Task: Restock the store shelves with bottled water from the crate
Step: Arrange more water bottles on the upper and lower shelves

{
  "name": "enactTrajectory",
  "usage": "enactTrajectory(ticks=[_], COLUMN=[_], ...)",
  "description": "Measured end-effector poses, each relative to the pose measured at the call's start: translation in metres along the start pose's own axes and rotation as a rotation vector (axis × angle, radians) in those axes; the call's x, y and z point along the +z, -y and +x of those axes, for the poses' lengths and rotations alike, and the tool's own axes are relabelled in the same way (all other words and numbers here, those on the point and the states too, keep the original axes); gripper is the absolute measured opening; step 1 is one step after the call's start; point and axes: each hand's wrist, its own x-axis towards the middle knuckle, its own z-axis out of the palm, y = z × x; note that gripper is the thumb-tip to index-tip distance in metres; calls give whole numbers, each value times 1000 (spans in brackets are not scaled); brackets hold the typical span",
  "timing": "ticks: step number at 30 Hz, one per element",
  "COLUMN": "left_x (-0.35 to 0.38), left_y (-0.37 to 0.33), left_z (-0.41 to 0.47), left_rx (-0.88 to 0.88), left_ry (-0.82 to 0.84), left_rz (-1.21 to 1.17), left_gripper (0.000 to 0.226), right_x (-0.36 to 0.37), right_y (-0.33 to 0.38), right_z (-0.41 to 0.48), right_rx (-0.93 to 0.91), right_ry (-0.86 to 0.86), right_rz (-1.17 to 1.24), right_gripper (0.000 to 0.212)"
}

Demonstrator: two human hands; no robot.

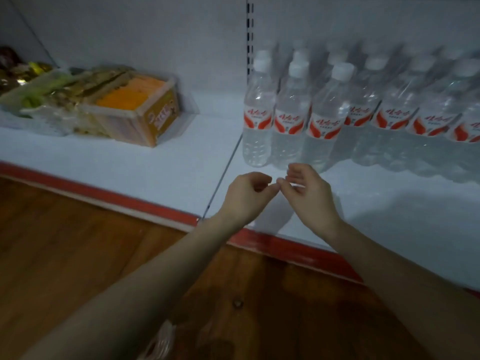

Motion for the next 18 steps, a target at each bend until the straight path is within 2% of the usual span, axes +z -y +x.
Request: enactTrajectory(ticks=[4, 11, 15, 18], left_x=[-48, -104, -130, -141], left_y=[17, 63, 86, 103], left_z=[-43, -116, -149, -165], left_rx=[7, -22, -104, -222], left_ry=[30, 55, 183, 333], left_rz=[142, 335, 484, 698], left_gripper=[37, 25, 38, 54], right_x=[30, 98, 123, 138], right_y=[27, 53, 54, 52], right_z=[-38, -99, -124, -140], right_rx=[-33, -94, -141, -119], right_ry=[160, 444, 672, 836], right_rz=[81, 123, 44, -20], right_gripper=[38, 31, 41, 50])
